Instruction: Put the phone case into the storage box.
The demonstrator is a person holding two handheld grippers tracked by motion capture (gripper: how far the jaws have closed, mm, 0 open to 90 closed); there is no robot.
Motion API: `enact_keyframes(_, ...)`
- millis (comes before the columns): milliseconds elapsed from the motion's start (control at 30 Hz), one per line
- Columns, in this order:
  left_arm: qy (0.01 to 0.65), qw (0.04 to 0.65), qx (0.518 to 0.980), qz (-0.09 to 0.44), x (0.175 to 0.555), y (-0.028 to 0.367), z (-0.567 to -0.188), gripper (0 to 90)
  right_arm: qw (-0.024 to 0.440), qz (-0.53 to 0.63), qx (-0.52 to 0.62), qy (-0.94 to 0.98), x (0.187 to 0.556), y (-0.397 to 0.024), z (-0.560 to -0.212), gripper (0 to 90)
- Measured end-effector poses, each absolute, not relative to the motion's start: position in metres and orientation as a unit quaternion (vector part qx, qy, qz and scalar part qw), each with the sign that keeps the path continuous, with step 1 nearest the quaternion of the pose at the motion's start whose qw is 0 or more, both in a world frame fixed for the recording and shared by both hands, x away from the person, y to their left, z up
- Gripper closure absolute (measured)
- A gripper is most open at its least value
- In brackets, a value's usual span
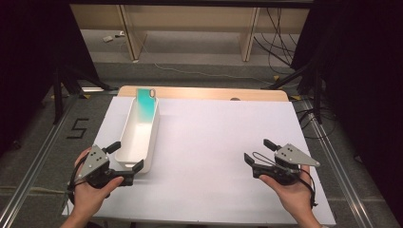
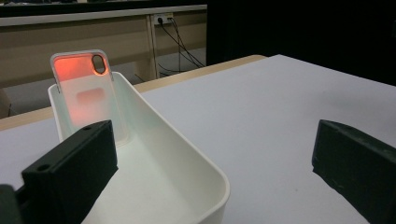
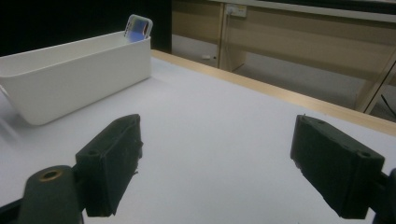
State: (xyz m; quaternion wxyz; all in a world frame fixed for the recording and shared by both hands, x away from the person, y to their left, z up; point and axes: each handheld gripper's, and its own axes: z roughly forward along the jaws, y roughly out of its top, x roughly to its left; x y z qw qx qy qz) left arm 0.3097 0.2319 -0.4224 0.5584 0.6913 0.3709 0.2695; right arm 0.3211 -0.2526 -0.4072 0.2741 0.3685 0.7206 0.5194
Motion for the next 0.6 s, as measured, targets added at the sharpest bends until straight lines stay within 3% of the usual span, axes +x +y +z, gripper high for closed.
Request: enact_keyframes(600, 0.371, 0.557, 0.691, 0.274, 0.31, 0.232, -0.423, 0.0, 0.267, 0.526, 0.366, 0.72, 0.303, -0.264, -0.416, 17.3)
